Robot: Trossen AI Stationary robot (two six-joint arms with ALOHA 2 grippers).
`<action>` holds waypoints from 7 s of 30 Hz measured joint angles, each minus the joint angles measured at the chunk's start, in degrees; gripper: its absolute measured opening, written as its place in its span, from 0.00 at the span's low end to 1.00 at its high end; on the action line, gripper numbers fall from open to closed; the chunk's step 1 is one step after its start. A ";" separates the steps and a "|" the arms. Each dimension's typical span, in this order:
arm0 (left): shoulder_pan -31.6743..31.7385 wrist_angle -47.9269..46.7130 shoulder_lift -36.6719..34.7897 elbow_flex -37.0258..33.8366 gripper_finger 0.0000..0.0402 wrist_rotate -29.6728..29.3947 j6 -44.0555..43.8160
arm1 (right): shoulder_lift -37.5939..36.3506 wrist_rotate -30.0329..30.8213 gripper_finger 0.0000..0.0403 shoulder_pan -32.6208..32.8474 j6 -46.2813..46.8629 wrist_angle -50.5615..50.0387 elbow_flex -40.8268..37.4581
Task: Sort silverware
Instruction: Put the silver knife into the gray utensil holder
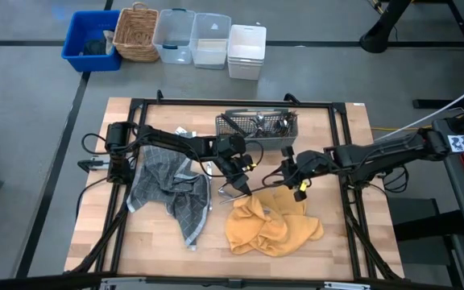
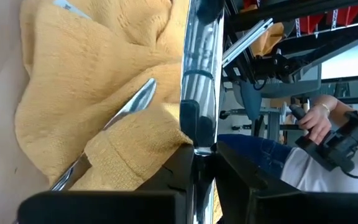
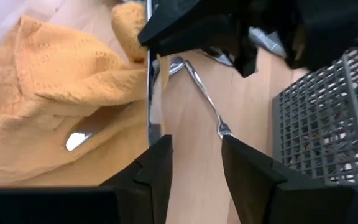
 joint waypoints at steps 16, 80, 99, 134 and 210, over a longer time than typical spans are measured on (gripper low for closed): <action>0.09 -0.28 0.00 0.00 0.11 -0.04 -0.20 | 0.40 -5.76 0.35 0.02 2.71 -1.85 -0.04; 1.49 -0.72 -2.33 0.00 0.25 2.98 4.61 | 6.62 -3.45 0.01 0.00 6.45 -15.41 7.06; 1.44 -14.26 -20.80 -0.02 0.24 -16.94 17.30 | 6.58 4.56 0.00 -6.72 4.20 -22.83 26.84; -8.85 -15.57 -17.70 -8.72 0.24 -31.95 33.33 | 30.05 -11.08 0.32 -9.42 15.15 -32.18 27.10; 0.78 -4.75 -16.52 -9.66 0.12 -48.30 43.12 | 1.88 23.60 0.33 -9.40 43.24 -33.89 27.10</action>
